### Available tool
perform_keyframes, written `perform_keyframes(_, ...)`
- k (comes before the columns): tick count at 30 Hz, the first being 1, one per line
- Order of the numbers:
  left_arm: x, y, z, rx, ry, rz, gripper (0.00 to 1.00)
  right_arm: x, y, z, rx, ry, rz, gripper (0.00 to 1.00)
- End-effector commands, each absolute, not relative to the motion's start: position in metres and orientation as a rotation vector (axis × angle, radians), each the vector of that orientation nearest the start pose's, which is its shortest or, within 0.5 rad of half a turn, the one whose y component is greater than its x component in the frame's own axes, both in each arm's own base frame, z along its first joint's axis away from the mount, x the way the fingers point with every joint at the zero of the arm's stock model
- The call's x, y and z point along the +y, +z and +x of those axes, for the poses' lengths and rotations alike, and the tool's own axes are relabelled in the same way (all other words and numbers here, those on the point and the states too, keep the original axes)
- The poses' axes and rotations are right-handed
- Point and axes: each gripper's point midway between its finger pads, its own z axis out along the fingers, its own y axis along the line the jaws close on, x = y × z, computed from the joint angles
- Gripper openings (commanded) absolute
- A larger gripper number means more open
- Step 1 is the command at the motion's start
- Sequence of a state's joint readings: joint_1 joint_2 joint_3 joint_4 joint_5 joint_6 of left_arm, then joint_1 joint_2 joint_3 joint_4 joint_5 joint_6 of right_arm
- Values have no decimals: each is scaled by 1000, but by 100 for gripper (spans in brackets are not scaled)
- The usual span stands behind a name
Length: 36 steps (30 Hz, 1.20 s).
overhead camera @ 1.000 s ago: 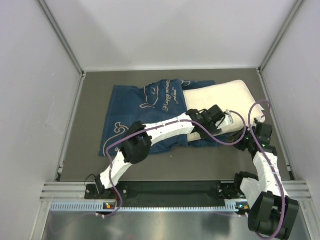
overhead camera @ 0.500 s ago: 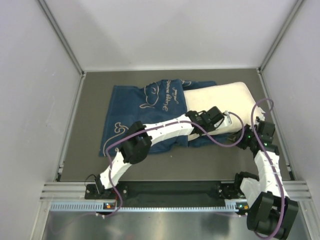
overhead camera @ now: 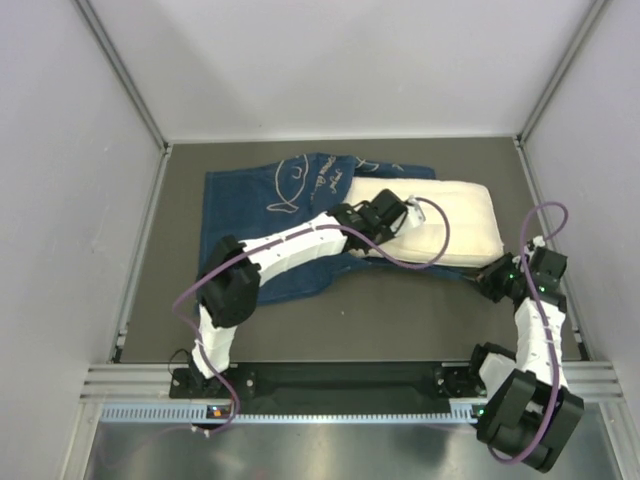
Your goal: Put the pillow into the pillowcase
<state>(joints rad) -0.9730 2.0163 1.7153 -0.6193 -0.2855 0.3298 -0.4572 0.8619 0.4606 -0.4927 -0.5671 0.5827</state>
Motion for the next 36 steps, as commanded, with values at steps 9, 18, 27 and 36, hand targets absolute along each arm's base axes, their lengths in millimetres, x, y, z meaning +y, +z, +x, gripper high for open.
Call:
perform_keyframes(9,-261,122,360,2123,474,1270,0,-45,103,244,2044,616,1109,0)
perform_keyframes(18,-260,138,330,2220,275,1172,1,-45,104,242,2029,613,1082,0)
perform_keyframes(27,-354,204,317,2133,-172,1139,46,-31,107,228,2040,557,987,0)
perform_keyframes(36,-354,256,342,2074,-135,895,60,-9,89,207,2110,594,949,51)
